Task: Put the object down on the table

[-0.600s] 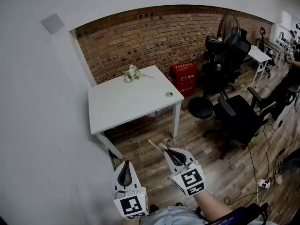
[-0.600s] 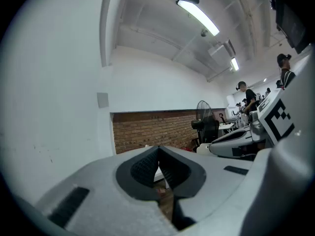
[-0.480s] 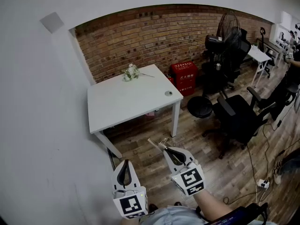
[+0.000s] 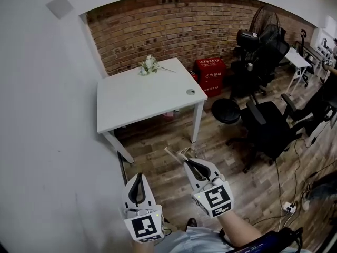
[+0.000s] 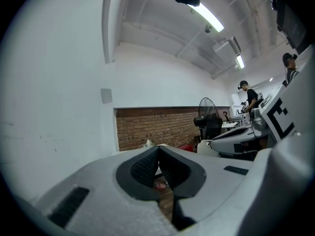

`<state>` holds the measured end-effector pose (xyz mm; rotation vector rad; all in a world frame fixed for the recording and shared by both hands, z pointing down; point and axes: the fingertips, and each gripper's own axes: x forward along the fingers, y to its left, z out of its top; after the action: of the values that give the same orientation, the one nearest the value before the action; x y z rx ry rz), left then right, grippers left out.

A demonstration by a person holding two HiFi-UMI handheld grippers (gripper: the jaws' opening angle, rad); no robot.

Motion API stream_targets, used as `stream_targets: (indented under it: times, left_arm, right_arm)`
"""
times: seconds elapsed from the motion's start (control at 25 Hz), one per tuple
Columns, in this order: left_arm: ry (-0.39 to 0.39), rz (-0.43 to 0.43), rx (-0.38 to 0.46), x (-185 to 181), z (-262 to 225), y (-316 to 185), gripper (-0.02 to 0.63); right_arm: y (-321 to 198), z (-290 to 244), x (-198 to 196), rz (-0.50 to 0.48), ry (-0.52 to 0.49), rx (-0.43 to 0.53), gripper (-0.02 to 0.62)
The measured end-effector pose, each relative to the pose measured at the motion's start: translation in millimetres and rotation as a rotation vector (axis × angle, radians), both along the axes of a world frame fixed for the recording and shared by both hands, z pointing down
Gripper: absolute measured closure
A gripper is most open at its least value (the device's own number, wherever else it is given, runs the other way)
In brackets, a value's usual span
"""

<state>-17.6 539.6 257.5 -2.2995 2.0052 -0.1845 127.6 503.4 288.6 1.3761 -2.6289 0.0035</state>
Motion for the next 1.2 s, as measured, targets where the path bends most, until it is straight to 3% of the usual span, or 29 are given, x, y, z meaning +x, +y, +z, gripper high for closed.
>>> stream_targets:
  times: [0.4,0.84,1.2]
  left_arm:
    - [-0.01,-0.037,-0.033,-21.8,20.4,-25.8,0.598]
    - [0.026,0.028,-0.113,-64.4,45.3,-150.8,0.598]
    - [0.006,0.035,-0.025,-110.5,18.9,-233.7,0.598]
  right_arm:
    - [-28.4,12.9,-16.0,-0.022,-0.004,-0.02,0.571]
    - [-138.2,47.1,-61.6,0.031,0.008,-0.077,0.572]
    - [-217.3,29.0,-99.1,0.057,0.01,-0.041,0.572]
